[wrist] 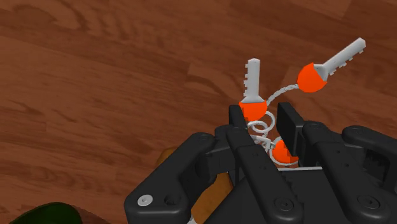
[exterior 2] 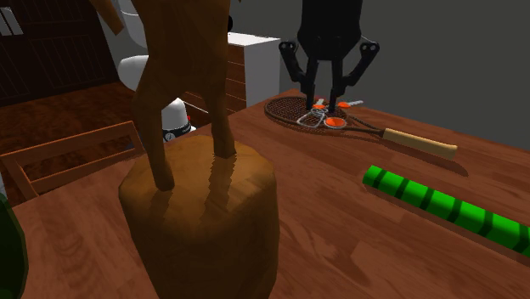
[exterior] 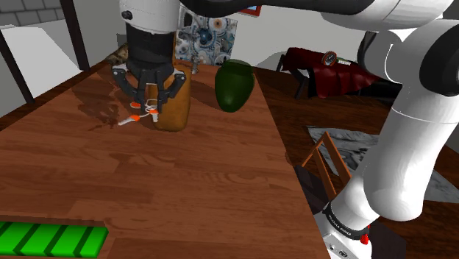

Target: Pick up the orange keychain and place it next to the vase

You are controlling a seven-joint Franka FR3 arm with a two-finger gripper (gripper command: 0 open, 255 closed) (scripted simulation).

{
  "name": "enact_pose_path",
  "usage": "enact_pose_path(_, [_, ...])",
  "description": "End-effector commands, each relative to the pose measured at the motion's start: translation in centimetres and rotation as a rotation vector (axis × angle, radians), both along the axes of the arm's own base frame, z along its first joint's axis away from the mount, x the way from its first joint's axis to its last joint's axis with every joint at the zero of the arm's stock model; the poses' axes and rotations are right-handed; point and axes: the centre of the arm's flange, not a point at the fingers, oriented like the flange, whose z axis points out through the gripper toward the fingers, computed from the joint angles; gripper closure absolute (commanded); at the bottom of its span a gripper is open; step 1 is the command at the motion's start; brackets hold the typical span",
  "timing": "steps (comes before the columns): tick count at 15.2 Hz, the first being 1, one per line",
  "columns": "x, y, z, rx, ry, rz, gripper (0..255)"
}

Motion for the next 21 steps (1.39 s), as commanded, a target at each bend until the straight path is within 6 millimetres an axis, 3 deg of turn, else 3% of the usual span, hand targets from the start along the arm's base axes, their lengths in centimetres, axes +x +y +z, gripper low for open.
enact_pose_path(1, [0.0,-0.1,1.1,0.0,0.0,0.0,255])
enact_pose_path(14, [0.0,-0.1,7.7,0.0,0.0,0.0,255])
enact_pose_path(21, [1.3,-9.3,7.7,0.0,0.0,0.0,255])
